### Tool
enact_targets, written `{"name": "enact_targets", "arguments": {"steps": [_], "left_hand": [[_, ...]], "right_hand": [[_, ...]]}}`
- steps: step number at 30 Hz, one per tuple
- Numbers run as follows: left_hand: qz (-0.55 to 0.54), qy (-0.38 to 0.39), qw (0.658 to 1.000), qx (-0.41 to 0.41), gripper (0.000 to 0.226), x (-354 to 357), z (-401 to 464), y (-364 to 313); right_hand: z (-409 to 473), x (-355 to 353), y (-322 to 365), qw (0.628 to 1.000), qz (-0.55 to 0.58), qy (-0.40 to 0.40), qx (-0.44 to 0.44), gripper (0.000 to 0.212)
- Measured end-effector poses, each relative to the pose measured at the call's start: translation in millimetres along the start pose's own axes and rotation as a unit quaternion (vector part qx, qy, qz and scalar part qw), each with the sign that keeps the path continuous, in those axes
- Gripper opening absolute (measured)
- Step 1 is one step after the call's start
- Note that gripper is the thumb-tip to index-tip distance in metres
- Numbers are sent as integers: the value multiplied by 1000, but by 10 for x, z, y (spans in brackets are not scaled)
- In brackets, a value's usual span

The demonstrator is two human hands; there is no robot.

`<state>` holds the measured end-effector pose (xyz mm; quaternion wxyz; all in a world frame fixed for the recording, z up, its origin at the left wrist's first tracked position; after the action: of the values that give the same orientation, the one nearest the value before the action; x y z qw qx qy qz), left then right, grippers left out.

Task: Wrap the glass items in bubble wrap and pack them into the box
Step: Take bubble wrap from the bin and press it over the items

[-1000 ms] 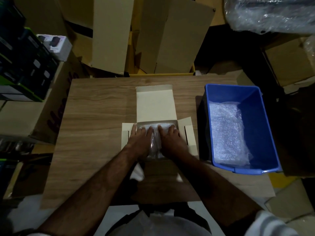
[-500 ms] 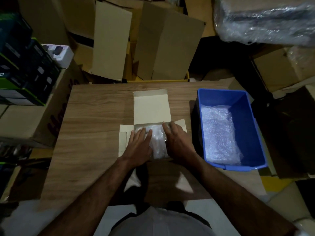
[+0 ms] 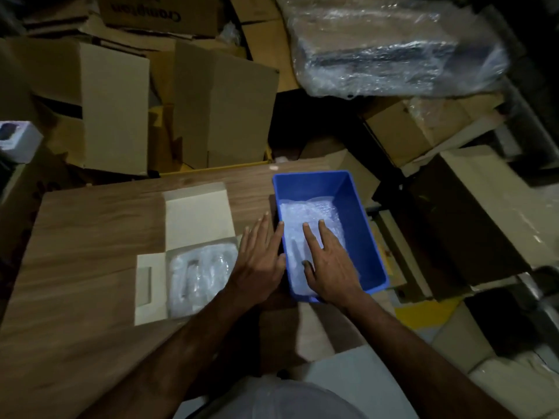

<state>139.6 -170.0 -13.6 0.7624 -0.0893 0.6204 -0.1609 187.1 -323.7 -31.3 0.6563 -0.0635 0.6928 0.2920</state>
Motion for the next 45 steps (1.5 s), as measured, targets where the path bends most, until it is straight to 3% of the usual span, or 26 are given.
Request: {"name": "enact_targets", "arguments": {"steps": [3, 11, 14, 17, 19, 21, 22, 23, 24, 26, 28, 29, 30, 32, 36, 40, 45], "left_hand": [[13, 50, 999, 0, 65, 181, 185, -185], [53, 129, 988, -69, 79, 622, 358, -129], [27, 120, 989, -77, 84, 613, 369, -136], [17, 123, 989, -82, 86, 624, 363, -127], [9, 128, 988, -87, 87, 646, 370, -111], [-1, 124, 988, -90, 87, 657, 372, -102], [-4, 124, 988, -92, 86, 658, 372, -102], [-6, 124, 988, -94, 86, 659, 372, -103], [-8, 125, 988, -95, 85, 657, 372, -106], [-10, 123, 988, -94, 86, 650, 373, -116], [-9, 123, 988, -95, 87, 643, 374, -122], [-8, 123, 988, -96, 87, 640, 376, -128], [-7, 123, 988, -96, 87, 633, 377, -135], [-3, 125, 987, -97, 87, 620, 377, -148], [2, 121, 988, -96, 87, 592, 376, -165], [-1, 135, 986, -96, 87, 587, 366, -170], [-24, 142, 987, -64, 87, 518, 342, -159]], "right_hand": [[-29, -18, -265, 999, -22, 41, -15, 89], [111, 374, -839, 963, -113, 244, -9, 112], [180, 596, -958, 944, -132, 302, -18, 83], [261, 684, -1043, 950, -135, 281, -3, 57], [225, 850, -1044, 944, -160, 283, -51, 61], [181, 1268, -1232, 906, -245, 323, -118, 58], [239, 1242, -1279, 919, -243, 300, -81, 57], [302, 1155, -1343, 954, -208, 202, -70, 68], [341, 1073, -1367, 973, -132, 189, -4, 79], [144, 1044, -1331, 953, -8, 289, 88, 58], [208, 948, -1152, 949, -83, 293, -78, 47], [218, 928, -1090, 928, -84, 352, -86, 47], [263, 894, -1077, 931, -75, 351, -61, 45], [340, 754, -1138, 974, 6, 228, 9, 38], [361, 378, -960, 992, -52, 64, -91, 34], [290, 231, -910, 988, -42, 74, -128, 42], [244, -78, -918, 993, 4, -37, -116, 43]]}}
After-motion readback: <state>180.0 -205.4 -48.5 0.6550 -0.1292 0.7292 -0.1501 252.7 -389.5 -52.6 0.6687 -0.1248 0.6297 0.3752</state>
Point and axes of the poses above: each hand's wrist, its own z-axis towards the middle knuckle, its own x-axis out of the palm, y = z × x, the point moved 6 cm from there along z, towards the middle knuckle
